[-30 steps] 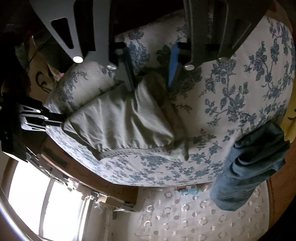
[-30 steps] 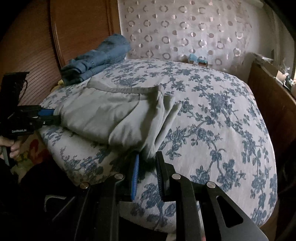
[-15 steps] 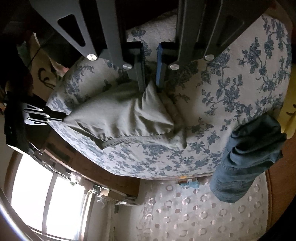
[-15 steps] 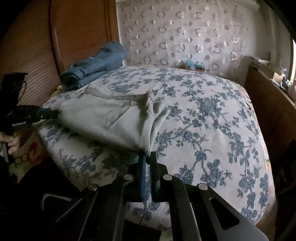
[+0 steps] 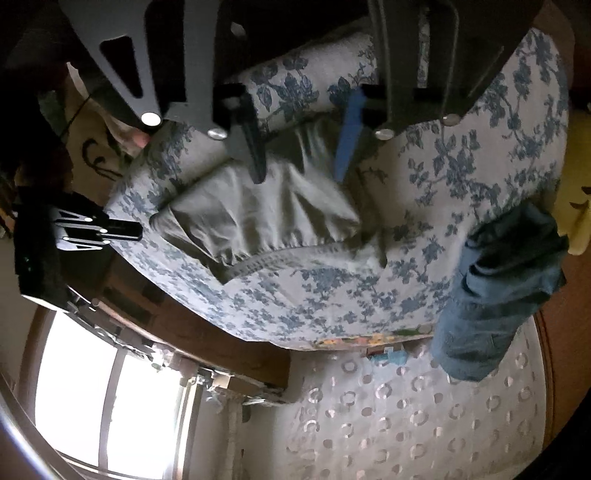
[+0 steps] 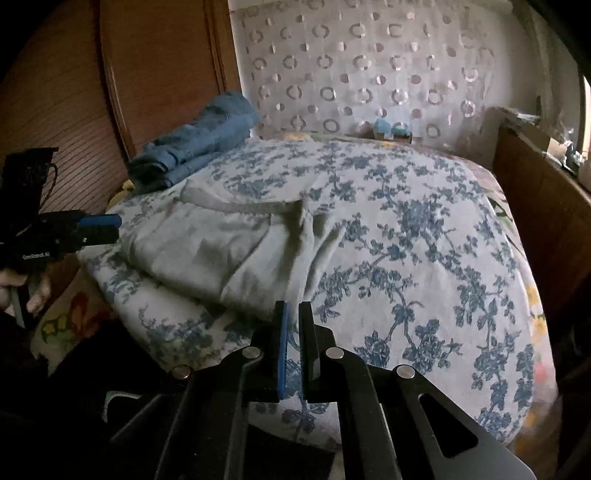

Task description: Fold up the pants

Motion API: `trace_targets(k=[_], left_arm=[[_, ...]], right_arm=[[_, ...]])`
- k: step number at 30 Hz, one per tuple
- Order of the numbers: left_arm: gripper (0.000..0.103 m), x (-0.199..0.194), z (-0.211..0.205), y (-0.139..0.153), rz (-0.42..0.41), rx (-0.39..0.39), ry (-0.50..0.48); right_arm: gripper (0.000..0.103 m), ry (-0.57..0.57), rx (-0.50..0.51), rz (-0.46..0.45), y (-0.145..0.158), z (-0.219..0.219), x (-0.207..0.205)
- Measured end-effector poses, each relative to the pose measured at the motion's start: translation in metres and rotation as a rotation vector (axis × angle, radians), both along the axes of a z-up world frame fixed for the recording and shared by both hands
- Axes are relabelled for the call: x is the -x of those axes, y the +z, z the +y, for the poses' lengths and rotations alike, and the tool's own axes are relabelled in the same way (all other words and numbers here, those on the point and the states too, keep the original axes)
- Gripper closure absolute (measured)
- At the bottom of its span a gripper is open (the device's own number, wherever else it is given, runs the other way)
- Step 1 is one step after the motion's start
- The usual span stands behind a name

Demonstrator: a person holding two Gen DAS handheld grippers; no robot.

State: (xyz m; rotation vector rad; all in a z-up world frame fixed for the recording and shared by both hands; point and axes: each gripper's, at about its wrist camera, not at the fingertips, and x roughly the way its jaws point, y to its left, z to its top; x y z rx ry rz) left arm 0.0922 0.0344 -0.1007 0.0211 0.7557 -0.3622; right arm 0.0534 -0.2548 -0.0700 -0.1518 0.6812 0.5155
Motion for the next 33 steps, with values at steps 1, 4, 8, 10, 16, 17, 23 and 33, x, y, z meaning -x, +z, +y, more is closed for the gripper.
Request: trace_targets(k=[1, 4, 8, 10, 16, 17, 23, 33], left_arm=[[0.059, -0.001, -0.001, 0.001, -0.001, 0.002, -0.004], [0.049, -0.009, -0.001, 0.002, 0.005, 0.000, 0.011], [0.026, -0.025, -0.003, 0.000, 0.026, -0.030, 0.052], [0.025, -0.031, -0.006, -0.002, 0.027, -0.045, 0.048], [0.024, -0.049, -0.009, -0.008, 0.058, -0.066, 0.047], [0.024, -0.053, -0.009, -0.009, 0.066, -0.068, 0.049], [0.024, -0.071, -0.009, -0.020, 0.105, -0.105, 0.064], [0.024, -0.082, -0.006, -0.039, 0.171, -0.084, 0.089]], right_arm=[[0.099, -0.003, 0.002, -0.009, 0.003, 0.000, 0.002], [0.099, -0.002, -0.002, -0.022, 0.008, 0.002, 0.007], [0.099, 0.013, 0.008, -0.026, 0.009, 0.010, 0.008], [0.099, 0.022, 0.013, -0.022, 0.008, 0.015, 0.006], [0.099, 0.027, 0.011, -0.018, 0.007, 0.027, -0.004], [0.099, 0.024, 0.013, -0.019, 0.007, 0.028, -0.007], [0.098, 0.004, 0.019, -0.017, 0.005, 0.038, -0.027], [0.096, -0.045, 0.051, -0.002, -0.003, 0.054, -0.051]])
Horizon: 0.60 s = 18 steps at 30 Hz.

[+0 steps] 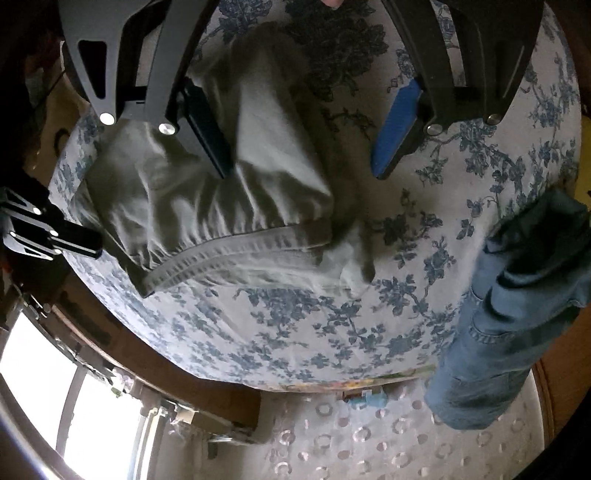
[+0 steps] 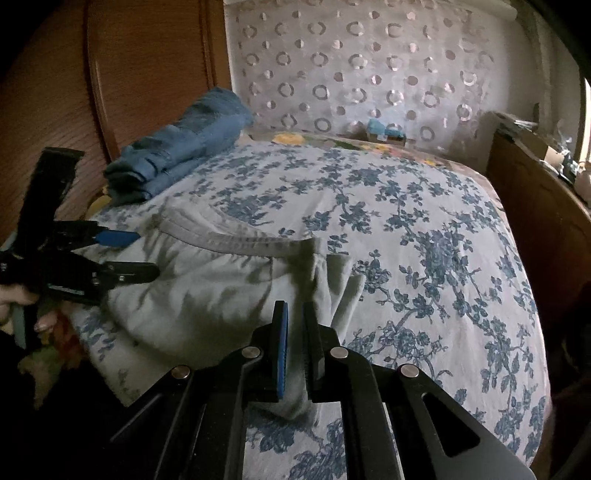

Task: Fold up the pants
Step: 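Move both grippers over the folded pants to smooth the waistband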

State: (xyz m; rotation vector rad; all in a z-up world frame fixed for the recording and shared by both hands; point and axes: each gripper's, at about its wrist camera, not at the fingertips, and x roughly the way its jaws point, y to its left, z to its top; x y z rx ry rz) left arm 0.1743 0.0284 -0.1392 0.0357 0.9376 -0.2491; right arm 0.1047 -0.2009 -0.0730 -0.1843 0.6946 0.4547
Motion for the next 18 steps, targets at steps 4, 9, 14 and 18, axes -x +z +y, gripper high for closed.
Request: trace_targets(k=[4, 9, 14, 18], left_arm=[[0.023, 0.002, -0.003, 0.000, -0.001, -0.011, 0.023], [0.022, 0.002, -0.002, -0.001, 0.006, -0.009, 0.037], [0.022, 0.003, -0.001, -0.001, 0.005, -0.010, 0.034], [0.022, -0.001, -0.001, 0.000, 0.015, -0.007, 0.021]], right_arm=[[0.095, -0.010, 0.001, 0.012, -0.003, 0.001, -0.005], [0.090, -0.048, -0.014, 0.029, -0.004, -0.002, -0.013], [0.052, -0.060, -0.047, 0.061, -0.006, -0.006, -0.024], [0.050, -0.072, -0.033, 0.082, -0.011, -0.004, -0.033]])
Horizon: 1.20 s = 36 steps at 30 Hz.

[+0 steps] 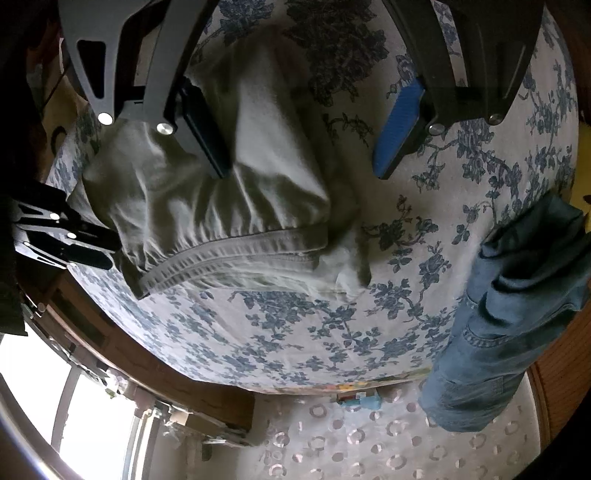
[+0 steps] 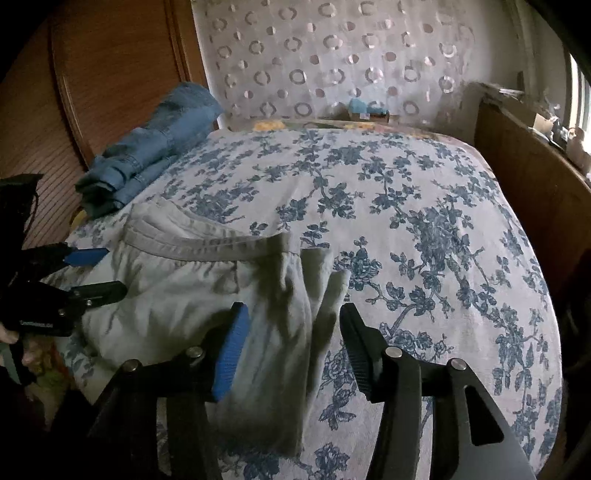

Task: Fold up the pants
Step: 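Move both grippers over the folded pants to smooth the waistband, then grasp the pants waistband edge with the left gripper while the right gripper grasps beside it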

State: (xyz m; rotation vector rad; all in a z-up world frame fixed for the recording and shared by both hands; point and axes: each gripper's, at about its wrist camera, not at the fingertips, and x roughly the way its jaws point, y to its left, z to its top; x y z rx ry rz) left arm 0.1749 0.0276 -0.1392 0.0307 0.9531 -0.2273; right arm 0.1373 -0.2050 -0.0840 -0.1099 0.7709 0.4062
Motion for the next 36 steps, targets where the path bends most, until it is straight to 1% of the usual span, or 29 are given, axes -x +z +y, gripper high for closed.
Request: trace_targets(k=[3, 6, 10, 15, 23, 25, 29, 33, 36], left_arm=[[0.023, -0.003, 0.003, 0.001, 0.000, 0.023, 0.003], [0.027, -0.010, 0.010, 0.005, -0.004, 0.081, 0.010], [0.030, -0.023, 0.019, 0.008, 0.009, 0.131, 0.032], [0.033, -0.035, 0.024, 0.008, 0.018, 0.143, 0.047], [0.038, -0.048, 0.019, 0.004, 0.021, 0.137, 0.041], [0.041, -0.050, 0.018, 0.004, 0.020, 0.138, 0.041], [0.044, -0.049, 0.015, 0.004, 0.016, 0.146, 0.038], [0.051, -0.048, 0.016, 0.004, 0.015, 0.168, 0.036], [0.052, -0.044, 0.018, 0.004, 0.021, 0.189, 0.027]], right_arm=[[0.049, 0.001, -0.003, 0.018, -0.002, 0.002, -0.007], [0.049, 0.002, -0.018, 0.027, -0.003, 0.001, -0.012], [0.049, 0.007, -0.029, 0.034, -0.002, 0.001, -0.018], [0.049, 0.000, 0.006, 0.022, -0.003, 0.003, -0.023], [0.049, 0.007, -0.008, 0.034, -0.002, 0.001, -0.028], [0.049, 0.002, -0.018, 0.041, -0.002, 0.001, -0.031], [0.049, 0.001, -0.024, 0.048, -0.001, 0.004, -0.034], [0.049, 0.018, -0.013, 0.048, -0.001, 0.009, -0.036], [0.050, 0.028, -0.010, 0.046, -0.002, 0.010, -0.035]])
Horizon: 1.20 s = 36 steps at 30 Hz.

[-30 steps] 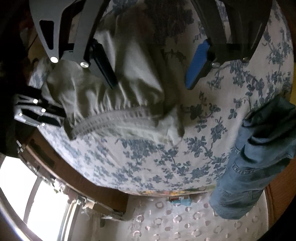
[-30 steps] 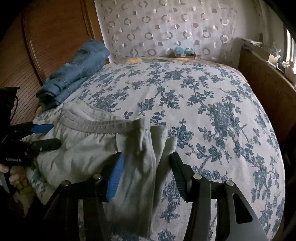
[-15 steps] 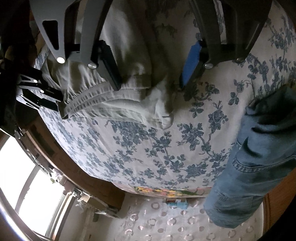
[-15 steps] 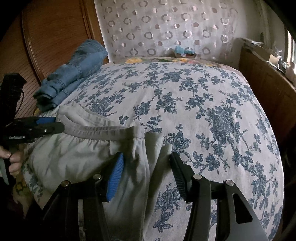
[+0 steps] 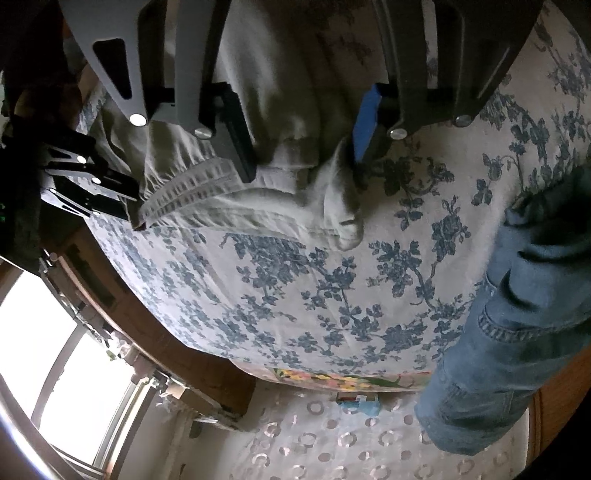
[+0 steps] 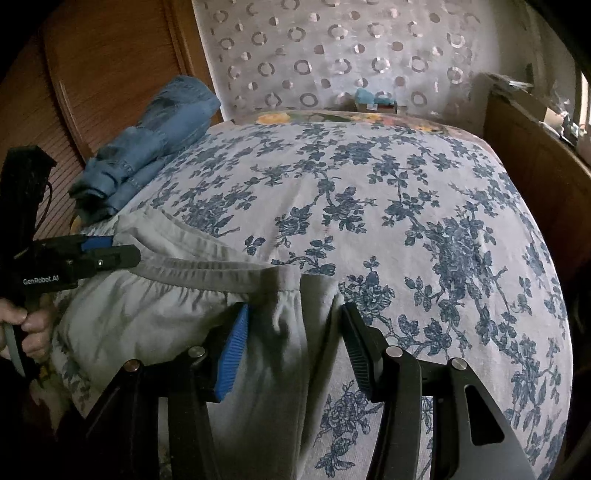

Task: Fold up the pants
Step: 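Grasp the pants waistband edge with the left gripper while the right gripper grasps beside it, then lift the folded grey-green pants with both grippers and carry them toward the blue jeans stack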

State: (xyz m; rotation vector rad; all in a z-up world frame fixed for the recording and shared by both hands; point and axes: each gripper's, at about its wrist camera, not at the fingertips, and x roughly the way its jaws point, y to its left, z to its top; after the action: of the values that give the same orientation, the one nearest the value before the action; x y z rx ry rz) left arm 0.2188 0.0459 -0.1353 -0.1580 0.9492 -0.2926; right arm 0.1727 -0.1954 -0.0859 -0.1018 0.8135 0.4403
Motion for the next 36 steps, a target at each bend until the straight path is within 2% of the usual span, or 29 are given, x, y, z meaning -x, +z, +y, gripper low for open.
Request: trace_targets(k=[2, 6, 8, 14, 24, 36], left_arm=[[0.052, 0.004, 0.001, 0.000, 0.004, 0.026, -0.018], [0.054, 0.007, 0.001, -0.001, -0.004, 0.028, -0.037], [0.061, 0.007, 0.000, -0.001, -0.001, 0.033, -0.034], [0.085, 0.012, -0.001, 0.002, -0.029, 0.041, -0.048], [0.088, 0.043, -0.012, 0.042, -0.167, 0.002, -0.059], [0.088, 0.075, -0.017, 0.123, -0.378, -0.009, -0.068]], right_arm=[[0.057, 0.004, 0.002, -0.002, 0.000, -0.001, 0.001], [0.064, 0.013, -0.006, 0.000, 0.000, -0.003, 0.001], [0.074, 0.024, -0.014, 0.007, 0.000, -0.002, 0.001], [0.089, 0.045, -0.042, 0.024, -0.001, -0.003, 0.000], [0.092, 0.040, -0.107, -0.073, 0.015, -0.008, 0.025], [0.092, 0.054, -0.177, -0.288, 0.088, -0.017, 0.072]])
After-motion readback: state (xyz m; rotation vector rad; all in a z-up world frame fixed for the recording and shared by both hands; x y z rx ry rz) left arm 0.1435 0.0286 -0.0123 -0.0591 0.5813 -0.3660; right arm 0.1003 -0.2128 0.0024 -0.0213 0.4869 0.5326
